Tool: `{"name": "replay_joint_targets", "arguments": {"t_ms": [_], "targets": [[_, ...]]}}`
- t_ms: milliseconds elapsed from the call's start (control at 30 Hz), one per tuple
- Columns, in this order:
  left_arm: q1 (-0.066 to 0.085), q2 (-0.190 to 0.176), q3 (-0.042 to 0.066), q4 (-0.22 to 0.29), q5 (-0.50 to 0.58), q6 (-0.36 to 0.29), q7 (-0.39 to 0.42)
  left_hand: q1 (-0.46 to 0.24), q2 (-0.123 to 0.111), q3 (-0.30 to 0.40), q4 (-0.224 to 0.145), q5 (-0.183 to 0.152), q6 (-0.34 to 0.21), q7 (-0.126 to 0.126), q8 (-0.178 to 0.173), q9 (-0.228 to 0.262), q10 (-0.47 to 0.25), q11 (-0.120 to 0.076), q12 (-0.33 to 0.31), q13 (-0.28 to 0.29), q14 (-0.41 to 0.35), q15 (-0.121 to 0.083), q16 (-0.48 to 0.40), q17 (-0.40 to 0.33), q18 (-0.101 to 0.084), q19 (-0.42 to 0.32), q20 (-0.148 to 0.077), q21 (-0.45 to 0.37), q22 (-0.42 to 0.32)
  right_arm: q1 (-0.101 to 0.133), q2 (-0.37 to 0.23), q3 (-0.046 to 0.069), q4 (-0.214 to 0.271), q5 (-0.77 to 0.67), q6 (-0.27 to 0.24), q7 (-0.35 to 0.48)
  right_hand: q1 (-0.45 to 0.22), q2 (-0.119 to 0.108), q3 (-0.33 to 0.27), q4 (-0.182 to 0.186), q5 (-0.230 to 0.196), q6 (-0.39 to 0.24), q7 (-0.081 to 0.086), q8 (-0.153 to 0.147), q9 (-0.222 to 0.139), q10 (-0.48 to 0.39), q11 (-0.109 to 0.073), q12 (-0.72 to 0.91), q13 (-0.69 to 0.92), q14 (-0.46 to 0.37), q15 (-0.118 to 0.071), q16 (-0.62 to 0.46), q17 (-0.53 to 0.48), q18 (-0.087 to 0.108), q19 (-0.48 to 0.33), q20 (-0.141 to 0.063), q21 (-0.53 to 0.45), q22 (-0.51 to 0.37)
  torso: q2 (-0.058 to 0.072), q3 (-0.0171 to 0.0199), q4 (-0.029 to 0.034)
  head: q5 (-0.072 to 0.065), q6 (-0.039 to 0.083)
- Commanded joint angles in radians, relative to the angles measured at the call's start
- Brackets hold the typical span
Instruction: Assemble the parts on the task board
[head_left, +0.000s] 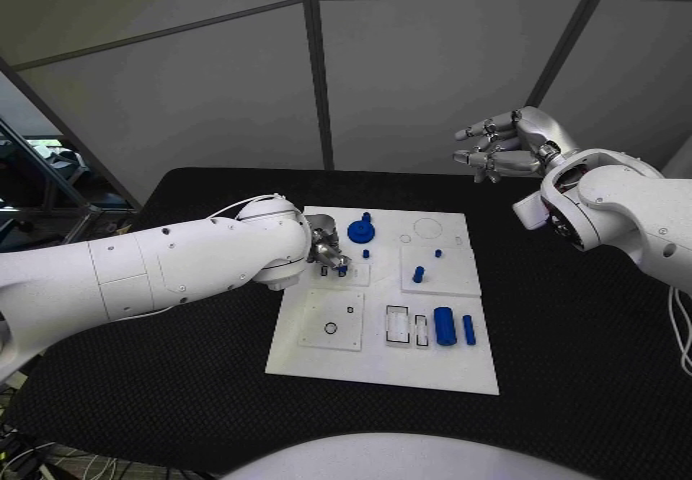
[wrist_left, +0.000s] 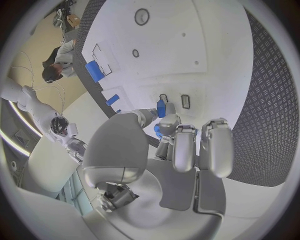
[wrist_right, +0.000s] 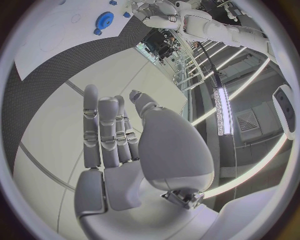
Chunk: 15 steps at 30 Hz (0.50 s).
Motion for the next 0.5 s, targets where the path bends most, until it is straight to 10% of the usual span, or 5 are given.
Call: {"name": "replay_joint_targets", "arguments": {"t_ms": [33,500], "targets": [[-0.001,0.002,0.001,0.001,-0.042,-0.008,-0.002,-0.012,0.003,0.145,-0.138,0.003,-0.007,-0.003,0.006,0.002,0.007,-0.001,0.005,0.000,0.072,-0.002,-0.007,0.156,-0.009,0.029,0.000,0.006,0.040,0.002,0.000,0.001,-0.001,0.000,0.010,0.006,0.011,-0.002,0.006,-0.003,0.005,-0.008,0.001,0.006,0.001,0.006,0.001,-0.005,-0.002,0.007,0.000,-0.004,-0.001,0.013,0.004,-0.001,-0.006,-0.001,0.001,-0.0002,-0.0014,-0.001,0.001],[-0.004,-0.001,0.001,0.005,-0.054,0.052,-0.007,-0.015,0.004,0.150,-0.143,0.003,-0.009,-0.003,0.006,0.004,0.006,-0.001,0.004,-0.001,0.072,-0.002,-0.007,0.156,-0.009,0.029,0.000,0.006,0.040,0.002,0.003,0.000,-0.004,0.000,0.015,0.006,0.011,-0.002,0.006,-0.003,0.005,-0.008,0.001,0.006,0.001,0.006,0.001,-0.005,-0.002,0.007,0.000,-0.004,-0.001,0.013,0.004,-0.001,-0.006,-0.001,0.001,-0.0006,-0.0003,-0.002,-0.004]]}}
